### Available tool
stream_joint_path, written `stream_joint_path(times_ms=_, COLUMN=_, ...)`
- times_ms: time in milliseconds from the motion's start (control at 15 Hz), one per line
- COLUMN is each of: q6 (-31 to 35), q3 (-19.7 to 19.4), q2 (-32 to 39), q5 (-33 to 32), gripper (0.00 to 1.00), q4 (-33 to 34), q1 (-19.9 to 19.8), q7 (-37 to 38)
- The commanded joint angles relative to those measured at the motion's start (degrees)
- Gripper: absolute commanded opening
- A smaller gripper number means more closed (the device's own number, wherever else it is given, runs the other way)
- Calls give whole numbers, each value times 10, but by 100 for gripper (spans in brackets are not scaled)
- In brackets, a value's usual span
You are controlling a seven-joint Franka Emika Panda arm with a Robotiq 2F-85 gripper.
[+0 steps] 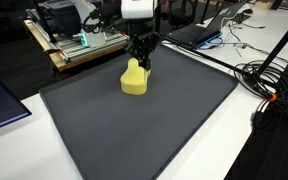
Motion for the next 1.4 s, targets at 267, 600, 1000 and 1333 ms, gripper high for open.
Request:
stream_joint_path(times_ms=267, q6=17, q3=19, q2=-112, q5=-94, gripper=3, q4=-131, q1=41, q7=56)
stream_joint_path(times_ms=600, q6=80, q3=22, q2=-195, q5=-77, gripper=3, q4=-251, q1=38, q7=73)
stream_joint_path(times_ms=1000, q6=214, q3=24, q2=-263, q5=-82, gripper=3, q4=-384, q1=41, q7=128)
stream_joint_path(times_ms=1333, q6=237, q3=26, q2=-252, q5=-75, gripper=12, q4=-396, q1=41, q7=126)
